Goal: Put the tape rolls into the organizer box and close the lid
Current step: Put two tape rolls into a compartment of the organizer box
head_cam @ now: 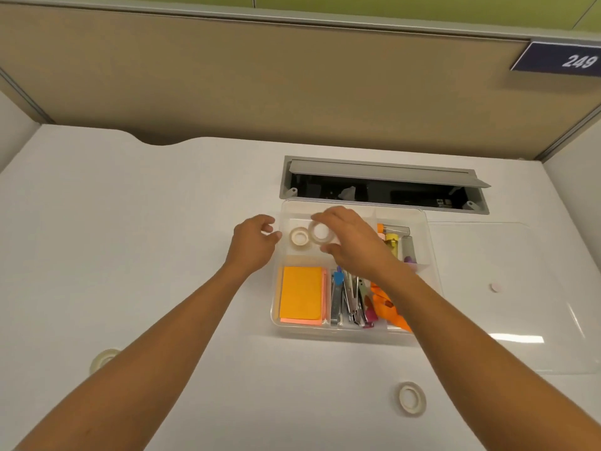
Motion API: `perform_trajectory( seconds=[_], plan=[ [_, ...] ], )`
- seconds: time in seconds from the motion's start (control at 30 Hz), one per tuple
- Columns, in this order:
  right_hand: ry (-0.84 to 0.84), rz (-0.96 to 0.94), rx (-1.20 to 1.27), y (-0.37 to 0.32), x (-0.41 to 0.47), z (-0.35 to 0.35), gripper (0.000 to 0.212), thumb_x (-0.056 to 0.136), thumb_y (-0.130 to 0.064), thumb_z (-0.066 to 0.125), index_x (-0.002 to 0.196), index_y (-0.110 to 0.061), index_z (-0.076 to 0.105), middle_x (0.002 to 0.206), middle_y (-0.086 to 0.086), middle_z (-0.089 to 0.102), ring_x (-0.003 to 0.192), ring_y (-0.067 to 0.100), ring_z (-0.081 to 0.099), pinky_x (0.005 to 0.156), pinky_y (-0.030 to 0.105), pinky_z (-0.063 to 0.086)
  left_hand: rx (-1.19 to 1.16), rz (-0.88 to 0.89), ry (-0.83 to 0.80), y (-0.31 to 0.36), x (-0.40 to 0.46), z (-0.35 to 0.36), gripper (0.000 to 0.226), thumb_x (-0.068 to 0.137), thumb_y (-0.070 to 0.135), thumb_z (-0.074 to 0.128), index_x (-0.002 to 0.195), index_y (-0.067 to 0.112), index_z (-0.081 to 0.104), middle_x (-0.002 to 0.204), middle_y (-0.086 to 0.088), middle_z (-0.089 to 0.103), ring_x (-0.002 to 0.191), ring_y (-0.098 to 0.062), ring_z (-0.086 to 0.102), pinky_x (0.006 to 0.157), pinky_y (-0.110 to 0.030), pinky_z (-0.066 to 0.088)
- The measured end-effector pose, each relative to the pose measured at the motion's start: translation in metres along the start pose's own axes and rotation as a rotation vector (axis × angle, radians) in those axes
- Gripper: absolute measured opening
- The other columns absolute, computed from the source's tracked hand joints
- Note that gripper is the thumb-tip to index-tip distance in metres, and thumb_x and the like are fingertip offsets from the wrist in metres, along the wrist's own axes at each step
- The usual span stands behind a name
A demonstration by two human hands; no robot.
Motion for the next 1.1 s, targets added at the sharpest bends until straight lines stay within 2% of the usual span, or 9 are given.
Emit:
perform_trajectory(
  seconds=[0.07,0.17,0.23,0.37,0.5,0.67,0.83,0.93,1.1],
  plan=[
    [-0.059,-0.004,-0.032,-0.001,0.024,0.011,0.057,0.079,-0.013,0.074,0.130,-0.021,0.050,0.133,0.003,0.051,0.120,0.021,0.046,0.094,0.032,0.039,-0.073,-0.036,-0.033,-0.008,-0.003,0.002,0.035,0.088,0.022,0.065,0.119,0.008,0.061,0.102,-0.013,0.071,0.091,-0.026,0.068,0.085,-0.040,0.056],
    [-0.154,0.032,-0.099,0.006,0.049,0.030,0.056,0.078,-0.019,0.076,0.129,-0.019,0.052,0.132,0.006,0.051,0.116,0.026,0.050,0.093,0.039,0.044,-0.147,-0.059,-0.058,-0.011,-0.005,0.003,0.028,0.087,0.017,0.066,0.112,0.005,0.065,0.084,-0.013,0.071,0.067,-0.019,0.069,0.063,-0.025,0.058],
    [-0.207,0.057,-0.144,0.013,0.057,0.042,0.056,0.078,-0.022,0.075,0.129,-0.020,0.052,0.131,0.007,0.052,0.114,0.028,0.051,0.090,0.041,0.044,-0.168,-0.066,-0.072,-0.009,-0.004,0.003,0.025,0.088,0.013,0.065,0.110,0.002,0.066,0.081,-0.014,0.071,0.063,-0.019,0.069,0.057,-0.020,0.056],
    [-0.272,0.014,-0.223,0.015,0.064,0.063,0.054,0.077,-0.022,0.074,0.126,-0.017,0.052,0.125,0.009,0.055,0.108,0.029,0.053,0.078,0.033,0.038,-0.180,-0.089,-0.091,-0.007,-0.001,0.002,0.022,0.087,0.008,0.064,0.108,0.002,0.066,0.085,-0.016,0.071,0.064,-0.022,0.070,0.063,-0.028,0.059],
    [-0.296,0.024,-0.214,0.015,0.068,0.073,0.054,0.077,-0.022,0.074,0.126,-0.016,0.052,0.126,0.010,0.056,0.108,0.028,0.053,0.083,0.035,0.043,-0.199,-0.105,-0.105,-0.009,0.000,0.001,0.019,0.087,0.005,0.062,0.106,0.003,0.066,0.091,-0.016,0.073,0.065,-0.023,0.071,0.060,-0.027,0.060],
    [-0.364,0.038,-0.174,0.013,0.067,0.076,0.066,0.074,-0.025,0.078,0.131,-0.017,0.048,0.133,0.008,0.052,0.115,0.028,0.050,0.087,0.035,0.043,-0.200,-0.122,-0.106,-0.010,0.002,0.002,0.018,0.087,0.006,0.063,0.105,0.006,0.066,0.091,-0.014,0.073,0.063,-0.020,0.071,0.058,-0.024,0.059],
    [-0.352,-0.021,-0.236,0.007,0.066,0.077,0.047,0.077,-0.022,0.075,0.120,-0.015,0.055,0.117,0.009,0.060,0.095,0.024,0.053,0.071,0.028,0.038,-0.180,-0.102,-0.098,-0.010,0.001,0.003,0.020,0.089,0.006,0.061,0.108,0.005,0.065,0.094,-0.014,0.072,0.064,-0.020,0.070,0.056,-0.020,0.057],
    [-0.367,-0.020,-0.252,0.009,0.067,0.078,0.042,0.077,-0.016,0.073,0.115,-0.015,0.055,0.113,0.008,0.060,0.087,0.019,0.047,0.070,0.028,0.038,-0.158,-0.092,-0.099,-0.009,0.001,0.003,0.020,0.088,0.007,0.062,0.108,0.005,0.065,0.094,-0.014,0.072,0.062,-0.017,0.069,0.054,-0.016,0.054],
    [-0.399,-0.041,-0.278,0.011,0.069,0.078,0.038,0.077,-0.015,0.073,0.111,-0.018,0.056,0.107,0.007,0.061,0.084,0.019,0.049,0.067,0.028,0.039,-0.141,-0.093,-0.106,-0.009,0.004,0.004,0.023,0.087,0.009,0.065,0.109,0.006,0.065,0.096,-0.014,0.071,0.066,-0.021,0.070,0.061,-0.022,0.057]
  ],
)
Point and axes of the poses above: each hand's wrist, its own x-axis towards the middle knuckle, its own z-axis out of the palm, y = z × x, the point moved 5 cm from there along x, towards the middle knuckle
